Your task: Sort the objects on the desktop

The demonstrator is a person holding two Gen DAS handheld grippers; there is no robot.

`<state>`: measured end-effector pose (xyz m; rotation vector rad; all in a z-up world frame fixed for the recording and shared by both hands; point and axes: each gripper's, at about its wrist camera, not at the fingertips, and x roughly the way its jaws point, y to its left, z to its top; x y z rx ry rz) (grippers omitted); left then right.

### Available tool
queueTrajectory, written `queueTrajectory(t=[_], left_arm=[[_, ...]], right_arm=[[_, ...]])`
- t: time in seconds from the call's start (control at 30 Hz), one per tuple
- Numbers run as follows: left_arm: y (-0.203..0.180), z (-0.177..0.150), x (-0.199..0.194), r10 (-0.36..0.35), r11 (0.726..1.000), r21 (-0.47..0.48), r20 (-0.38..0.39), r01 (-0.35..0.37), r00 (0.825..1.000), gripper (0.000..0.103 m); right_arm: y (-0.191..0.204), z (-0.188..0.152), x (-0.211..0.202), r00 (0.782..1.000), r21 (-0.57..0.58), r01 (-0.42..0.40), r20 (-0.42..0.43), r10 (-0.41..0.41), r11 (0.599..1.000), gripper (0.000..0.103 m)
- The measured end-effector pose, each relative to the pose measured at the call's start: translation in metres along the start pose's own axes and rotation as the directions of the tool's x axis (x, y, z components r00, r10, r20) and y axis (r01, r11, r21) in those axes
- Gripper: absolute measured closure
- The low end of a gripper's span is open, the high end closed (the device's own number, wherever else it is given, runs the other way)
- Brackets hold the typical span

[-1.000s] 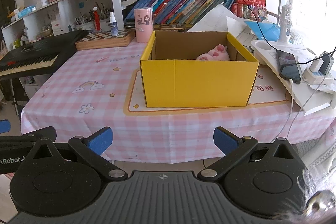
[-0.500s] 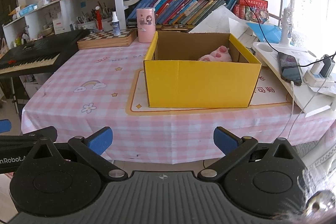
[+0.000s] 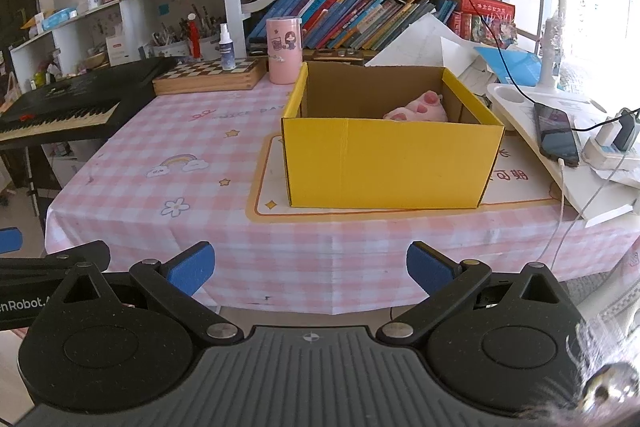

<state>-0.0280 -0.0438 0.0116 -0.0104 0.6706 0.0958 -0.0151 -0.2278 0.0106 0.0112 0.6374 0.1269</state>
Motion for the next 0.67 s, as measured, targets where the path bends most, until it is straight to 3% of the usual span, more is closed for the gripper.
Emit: queueTrajectory(t=[0.67], left_arm=[[-0.0024, -0.0014, 0.0024, -0.001, 1.000, 0.003, -0.018, 0.001, 1.000, 0.000]], right_arm=[[0.0032, -0.0016, 0.0009, 1.000, 0.005, 0.007, -0.010, -0.007, 1.000, 0.000]])
